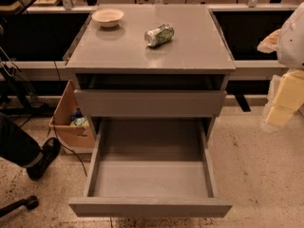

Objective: Close middle drawer

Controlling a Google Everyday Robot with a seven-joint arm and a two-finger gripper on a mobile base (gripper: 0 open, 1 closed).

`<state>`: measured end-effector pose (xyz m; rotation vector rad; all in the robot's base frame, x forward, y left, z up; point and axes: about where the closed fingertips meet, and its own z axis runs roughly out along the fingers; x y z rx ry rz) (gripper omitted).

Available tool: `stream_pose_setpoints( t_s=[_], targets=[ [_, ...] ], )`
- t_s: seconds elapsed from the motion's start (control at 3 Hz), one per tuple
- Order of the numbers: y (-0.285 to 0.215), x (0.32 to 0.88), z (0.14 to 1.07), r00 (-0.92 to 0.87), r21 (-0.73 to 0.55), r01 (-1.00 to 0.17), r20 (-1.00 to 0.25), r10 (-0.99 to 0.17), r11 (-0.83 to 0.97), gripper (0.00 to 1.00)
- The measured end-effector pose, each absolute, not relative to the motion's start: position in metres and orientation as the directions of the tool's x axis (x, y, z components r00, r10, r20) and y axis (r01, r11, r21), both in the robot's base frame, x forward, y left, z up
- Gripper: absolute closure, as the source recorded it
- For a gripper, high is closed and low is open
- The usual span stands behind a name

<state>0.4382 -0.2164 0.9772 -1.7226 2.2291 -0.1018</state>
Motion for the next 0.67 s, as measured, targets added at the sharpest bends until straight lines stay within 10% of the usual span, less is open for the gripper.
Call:
stream_pose_setpoints(
  t_s=[0.67],
  targets=[
    [-0.218, 0.435, 0.943, -0.208, -0.237, -0.934, -0.247, -0.947, 0.267, 0.00]
  ],
)
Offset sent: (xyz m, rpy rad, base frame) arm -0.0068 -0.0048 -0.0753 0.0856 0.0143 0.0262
